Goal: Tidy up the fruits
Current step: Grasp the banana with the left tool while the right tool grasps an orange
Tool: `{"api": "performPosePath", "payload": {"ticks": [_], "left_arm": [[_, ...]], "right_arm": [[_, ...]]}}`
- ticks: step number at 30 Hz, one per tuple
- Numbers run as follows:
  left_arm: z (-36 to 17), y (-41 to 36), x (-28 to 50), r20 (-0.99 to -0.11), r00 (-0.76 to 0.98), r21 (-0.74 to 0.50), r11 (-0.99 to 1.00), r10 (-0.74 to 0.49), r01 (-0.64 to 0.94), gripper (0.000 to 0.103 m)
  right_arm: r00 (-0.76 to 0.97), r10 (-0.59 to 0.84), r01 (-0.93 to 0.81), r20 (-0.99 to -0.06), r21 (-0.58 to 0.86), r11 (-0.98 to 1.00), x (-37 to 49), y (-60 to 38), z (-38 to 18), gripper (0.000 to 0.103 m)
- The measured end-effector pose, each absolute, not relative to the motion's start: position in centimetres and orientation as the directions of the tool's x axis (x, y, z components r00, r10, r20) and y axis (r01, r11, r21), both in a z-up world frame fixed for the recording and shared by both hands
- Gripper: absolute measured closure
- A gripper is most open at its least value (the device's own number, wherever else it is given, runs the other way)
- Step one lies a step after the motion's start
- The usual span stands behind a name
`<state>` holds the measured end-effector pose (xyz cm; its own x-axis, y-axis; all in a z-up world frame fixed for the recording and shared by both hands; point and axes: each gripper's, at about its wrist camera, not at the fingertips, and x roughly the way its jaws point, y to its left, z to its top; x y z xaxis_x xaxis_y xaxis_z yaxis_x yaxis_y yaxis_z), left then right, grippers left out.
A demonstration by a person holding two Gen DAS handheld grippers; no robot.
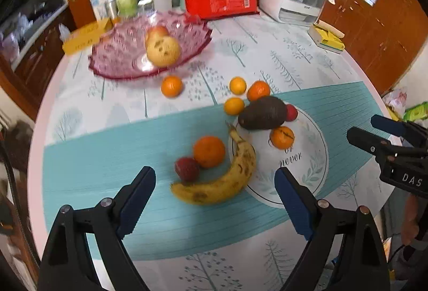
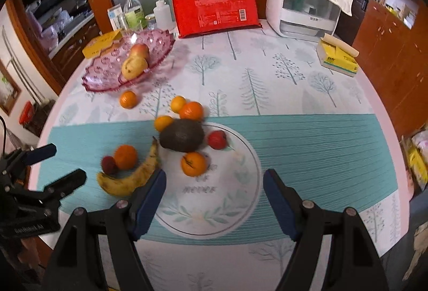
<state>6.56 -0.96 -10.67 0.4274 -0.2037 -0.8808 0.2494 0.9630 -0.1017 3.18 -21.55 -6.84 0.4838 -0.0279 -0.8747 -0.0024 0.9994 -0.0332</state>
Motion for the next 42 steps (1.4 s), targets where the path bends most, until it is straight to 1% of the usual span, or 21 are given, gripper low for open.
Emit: {"api": "performPosePath", "payload": {"ticks": [3,7,11,15,18,20,22,25,28,30,32,33,35,37,40,42], "left_arm": [[-11.9,-0.6,6.3,-0.889,0.404,-0.143,0.968,-0.217,0.206,0.013],[-13.4,-0.4,6.0,-0.896,0.393,-0.159,0.976,-0.207,0.150,0.013],[-14.7,-0.9,5.7,-0.899,0.400,-0.134,0.982,-0.178,0.134,0.013],[-15.7,-3.0,5.8,-0.898,0.407,-0.090,0.977,-0.164,0.196,0.013],[-16.7,-5.2,6.2,-0.904,0.409,-0.007,0.959,-0.127,0.283,0.013],[-17.4,-6.0,6.8,-0.911,0.401,0.030,0.953,-0.098,0.302,0.018],[-18.1,-6.5,7.5,-0.920,0.377,0.022,0.945,-0.109,0.328,0.027],[-19.1,-6.9,8.3,-0.933,0.347,0.032,0.935,-0.099,0.354,0.032],[-20.0,-7.3,8.9,-0.948,0.306,0.035,0.929,-0.085,0.368,0.037],[-20.5,-7.5,9.2,-0.956,0.283,0.036,0.924,-0.079,0.380,0.037],[-21.0,-7.7,9.5,-0.962,0.265,0.039,0.920,-0.071,0.390,0.037],[-21.2,-7.9,9.6,-0.964,0.260,0.046,0.918,-0.063,0.393,0.038],[-21.6,-8.2,9.8,-0.966,0.257,0.071,0.913,-0.038,0.403,0.043],[-22.0,-8.5,10.0,-0.969,0.246,0.082,0.907,-0.024,0.413,0.043],[-22.1,-8.8,10.6,-0.972,0.227,0.046,0.908,-0.055,0.417,0.046],[-22.2,-9.0,11.1,-0.974,0.212,0.020,0.911,-0.075,0.412,0.046]], "right_arm": [[0.456,0.004,-0.035,-0.890,-0.013,0.999,3.1,-22.2,-8.0,0.027],[0.422,0.044,-0.074,-0.906,0.014,0.997,3.5,-22.7,-9.8,0.027],[0.399,0.094,-0.112,-0.912,0.053,0.992,4.4,-22.8,-11.5,0.027],[0.389,0.111,-0.154,-0.914,0.054,0.987,5.6,-22.6,-13.3,0.028],[0.368,0.123,-0.184,-0.922,0.057,0.981,6.5,-22.2,-14.6,0.032],[0.361,0.128,-0.203,-0.924,0.056,0.978,7.1,-21.9,-15.3,0.034],[0.355,0.121,-0.219,-0.927,0.043,0.975,7.8,-21.5,-16.2,0.038],[0.345,0.130,-0.243,-0.930,0.045,0.969,8.9,-20.9,-17.4,0.042],[0.334,0.130,-0.262,-0.934,0.040,0.964,9.7,-20.3,-18.4,0.042],[0.333,0.138,-0.276,-0.933,0.044,0.960,10.0,-20.0,-18.8,0.042],[0.335,0.132,-0.296,-0.933,0.029,0.955,10.3,-19.5,-19.2,0.047],[0.330,0.136,-0.304,-0.934,0.031,0.952,10.4,-19.3,-19.4,0.055],[0.337,0.156,-0.324,-0.929,0.041,0.945,10.4,-19.1,-19.3,0.064],[0.334,0.170,-0.321,-0.927,0.058,0.945,10.4,-19.2,-19.3,0.064],[0.326,0.193,-0.315,-0.926,0.086,0.945,10.2,-19.7,-19.2,0.064],[0.324,0.201,-0.313,-0.924,0.095,0.945,9.9,-20.0,-19.1,0.064]]}}
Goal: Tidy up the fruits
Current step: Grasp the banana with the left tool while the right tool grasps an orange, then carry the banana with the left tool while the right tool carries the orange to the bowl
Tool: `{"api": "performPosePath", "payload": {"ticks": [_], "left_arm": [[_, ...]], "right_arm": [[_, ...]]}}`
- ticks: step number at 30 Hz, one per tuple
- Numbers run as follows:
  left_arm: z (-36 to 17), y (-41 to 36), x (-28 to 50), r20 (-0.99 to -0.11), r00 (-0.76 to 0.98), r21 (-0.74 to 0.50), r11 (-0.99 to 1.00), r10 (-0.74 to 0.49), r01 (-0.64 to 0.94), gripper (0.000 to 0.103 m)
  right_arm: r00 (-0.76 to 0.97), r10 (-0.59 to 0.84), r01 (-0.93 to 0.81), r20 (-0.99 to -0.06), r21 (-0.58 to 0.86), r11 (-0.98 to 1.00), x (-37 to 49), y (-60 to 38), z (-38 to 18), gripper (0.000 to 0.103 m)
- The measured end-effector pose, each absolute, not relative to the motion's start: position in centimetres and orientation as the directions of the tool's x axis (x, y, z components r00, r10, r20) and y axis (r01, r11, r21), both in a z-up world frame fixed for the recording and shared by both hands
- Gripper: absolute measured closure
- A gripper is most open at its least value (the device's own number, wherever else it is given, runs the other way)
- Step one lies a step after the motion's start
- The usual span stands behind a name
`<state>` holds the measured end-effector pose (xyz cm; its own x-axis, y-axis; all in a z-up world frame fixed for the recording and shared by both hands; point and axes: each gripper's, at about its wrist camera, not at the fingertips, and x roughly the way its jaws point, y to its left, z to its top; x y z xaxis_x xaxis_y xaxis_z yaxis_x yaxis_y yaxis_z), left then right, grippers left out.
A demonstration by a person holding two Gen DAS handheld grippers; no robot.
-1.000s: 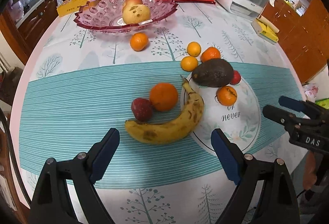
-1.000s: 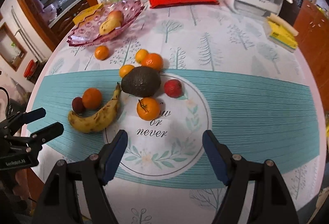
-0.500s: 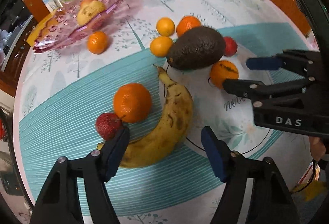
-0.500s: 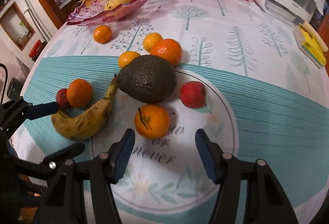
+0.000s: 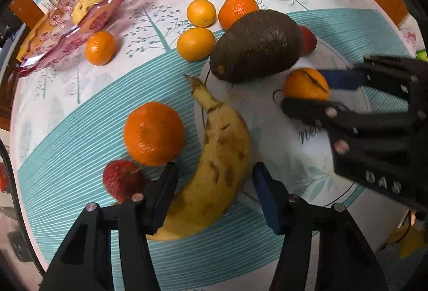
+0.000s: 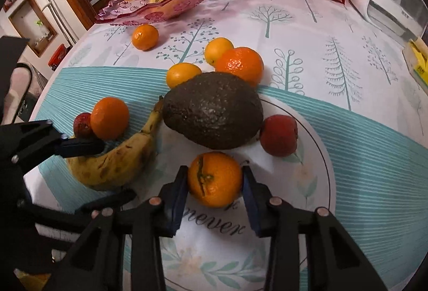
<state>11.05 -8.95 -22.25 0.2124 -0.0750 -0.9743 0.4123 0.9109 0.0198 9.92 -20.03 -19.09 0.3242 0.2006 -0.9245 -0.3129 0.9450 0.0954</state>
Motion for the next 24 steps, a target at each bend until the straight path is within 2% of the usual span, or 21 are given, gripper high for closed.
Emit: {"api": "performPosePath", "payload": {"ticks": [2,4,5,12,24], "left_arm": [[-22.3,-9.2,11.6,-0.975,0.201,-0.003,0.912,-0.093,0.410,0.049],[-22.3,-9.6,11.8,-0.975,0.199,-0.003,0.912,-0.093,0.409,0.061],[-22.3,-9.7,11.9,-0.977,0.196,0.000,0.913,-0.088,0.409,0.062],[-21.7,-9.3,12.2,-0.977,0.189,-0.029,0.941,-0.098,0.337,0.065],[-17.3,-6.2,9.8,-0.940,0.255,-0.168,0.959,-0.226,0.230,0.068]], "right_arm": [[0.323,0.206,-0.308,-0.924,0.103,0.946,9.6,-20.3,-19.0,0.064],[0.322,0.212,-0.297,-0.923,0.114,0.948,9.3,-20.8,-18.8,0.064],[0.321,0.214,-0.290,-0.922,0.119,0.950,9.2,-21.0,-18.7,0.064],[0.332,0.223,-0.279,-0.917,0.130,0.951,8.0,-21.6,-17.9,0.064],[0.386,0.227,-0.282,-0.894,0.120,0.952,5.8,-21.4,-14.9,0.064]]}}
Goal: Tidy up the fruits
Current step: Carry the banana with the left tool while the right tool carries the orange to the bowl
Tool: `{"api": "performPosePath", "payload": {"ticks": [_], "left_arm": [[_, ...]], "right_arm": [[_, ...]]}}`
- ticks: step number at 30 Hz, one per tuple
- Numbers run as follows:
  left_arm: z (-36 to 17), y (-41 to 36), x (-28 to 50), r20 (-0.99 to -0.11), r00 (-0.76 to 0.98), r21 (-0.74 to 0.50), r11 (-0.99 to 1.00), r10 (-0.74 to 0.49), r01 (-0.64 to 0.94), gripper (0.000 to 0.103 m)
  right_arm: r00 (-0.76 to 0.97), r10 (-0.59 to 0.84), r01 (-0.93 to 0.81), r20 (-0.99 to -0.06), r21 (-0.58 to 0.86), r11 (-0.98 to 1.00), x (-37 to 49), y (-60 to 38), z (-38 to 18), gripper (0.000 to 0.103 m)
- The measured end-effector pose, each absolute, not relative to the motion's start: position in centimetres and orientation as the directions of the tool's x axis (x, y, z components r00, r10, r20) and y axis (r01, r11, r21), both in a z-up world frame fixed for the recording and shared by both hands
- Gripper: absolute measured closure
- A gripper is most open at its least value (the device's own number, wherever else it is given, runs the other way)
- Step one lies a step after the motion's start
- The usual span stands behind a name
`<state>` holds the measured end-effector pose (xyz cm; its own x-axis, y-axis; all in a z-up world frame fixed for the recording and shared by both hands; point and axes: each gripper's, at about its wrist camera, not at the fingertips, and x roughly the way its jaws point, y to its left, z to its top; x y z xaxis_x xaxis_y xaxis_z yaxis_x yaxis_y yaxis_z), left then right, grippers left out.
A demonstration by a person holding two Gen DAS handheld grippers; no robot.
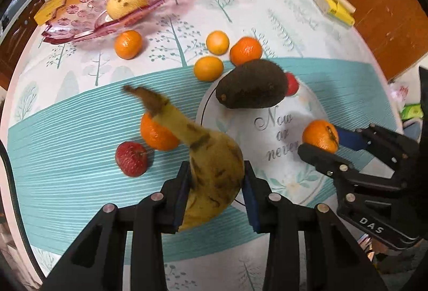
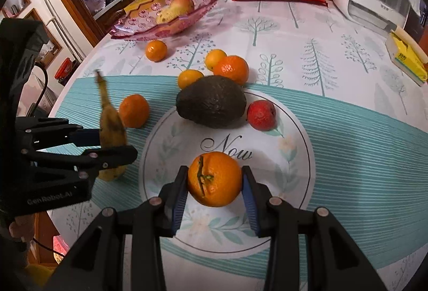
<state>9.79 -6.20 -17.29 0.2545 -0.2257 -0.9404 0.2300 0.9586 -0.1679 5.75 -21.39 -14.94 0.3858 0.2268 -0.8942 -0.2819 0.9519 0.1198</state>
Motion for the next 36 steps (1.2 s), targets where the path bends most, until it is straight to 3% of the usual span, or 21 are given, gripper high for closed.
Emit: {"api": "performPosePath", "payload": {"ticks": [23,36], "left_arm": [[-6.7,-0.6,7.5,-0.852,0.435,-0.214,0.951,-0.293,0.222,0.069],[4.3,4.9,14.0,-0.798,0.533,-0.157,0.951,-0.281,0.266,0.069]], "right_arm": [[0.463,0.233,-0.313,-0.855,0.088,0.946,4.7,-16.8,-9.0,0.064],[0.554,0.237,-0.300,-0.798,0.074,0.951,12.1,-12.0,2.5,0.064]]}}
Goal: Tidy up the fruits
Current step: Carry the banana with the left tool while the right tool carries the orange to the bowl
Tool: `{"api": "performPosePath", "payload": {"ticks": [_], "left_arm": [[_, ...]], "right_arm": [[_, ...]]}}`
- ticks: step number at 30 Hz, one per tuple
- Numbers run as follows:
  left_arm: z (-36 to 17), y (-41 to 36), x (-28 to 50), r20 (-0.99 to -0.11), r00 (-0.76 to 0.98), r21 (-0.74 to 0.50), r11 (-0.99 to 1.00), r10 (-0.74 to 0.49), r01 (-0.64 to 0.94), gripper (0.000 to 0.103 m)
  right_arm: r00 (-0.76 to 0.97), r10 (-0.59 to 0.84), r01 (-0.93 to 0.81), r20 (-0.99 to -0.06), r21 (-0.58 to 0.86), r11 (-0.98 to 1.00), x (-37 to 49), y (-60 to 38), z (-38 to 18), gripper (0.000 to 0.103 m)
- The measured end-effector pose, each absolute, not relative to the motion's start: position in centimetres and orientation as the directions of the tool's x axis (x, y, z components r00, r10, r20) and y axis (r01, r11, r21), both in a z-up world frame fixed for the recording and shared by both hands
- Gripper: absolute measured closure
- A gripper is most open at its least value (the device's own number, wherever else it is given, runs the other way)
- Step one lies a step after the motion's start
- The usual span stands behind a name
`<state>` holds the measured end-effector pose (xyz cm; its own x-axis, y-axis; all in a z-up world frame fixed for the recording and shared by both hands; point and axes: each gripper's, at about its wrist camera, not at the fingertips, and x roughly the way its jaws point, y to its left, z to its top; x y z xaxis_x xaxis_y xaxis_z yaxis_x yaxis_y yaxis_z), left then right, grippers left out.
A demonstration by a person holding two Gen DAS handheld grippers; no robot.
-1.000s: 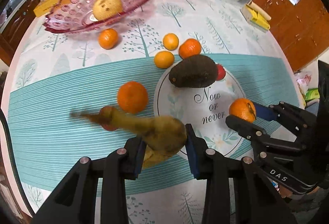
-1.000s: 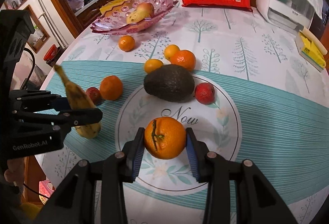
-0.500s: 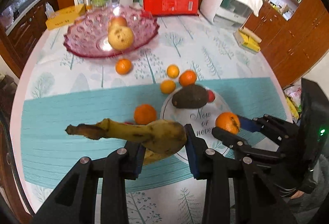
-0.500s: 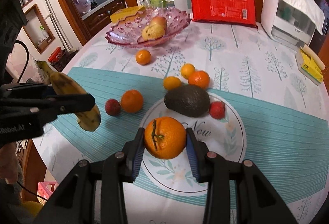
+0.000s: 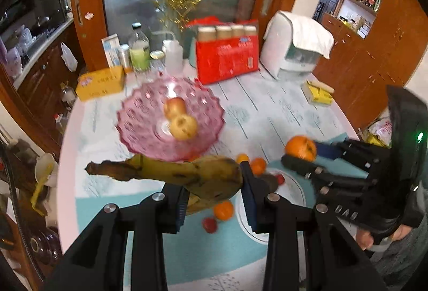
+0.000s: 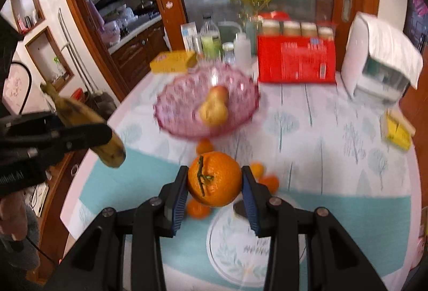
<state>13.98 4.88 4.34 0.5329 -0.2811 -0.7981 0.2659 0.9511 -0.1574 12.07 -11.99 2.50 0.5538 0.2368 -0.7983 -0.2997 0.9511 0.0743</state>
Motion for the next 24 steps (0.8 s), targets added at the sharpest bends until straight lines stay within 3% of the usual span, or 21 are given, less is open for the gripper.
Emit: {"api": "performPosePath", "payload": {"ticks": [5,10,24], "left_arm": [[6.0,7.2,18.2,-0.787,0.549,-0.163,0.953,-0.281,0.254,0.069],[4.9,8.7,23.3,-0.789,0.532,-0.211,0.949,-0.308,0.236,0.069],[-10.2,8.3,34.5,-0.887,0.330,-0.303,0.946,-0.323,0.113,0.069]], "right_arm": [[0.596,0.202,-0.283,-0.777,0.032,0.959,16.5,-9.9,5.3,0.064],[0.583,0.175,-0.238,-0.793,0.039,0.970,21.5,-8.4,3.9,0.064],[0.415,0.120,-0.164,-0.902,0.056,0.985,31.4,-7.3,-9.5,0.064]]}}
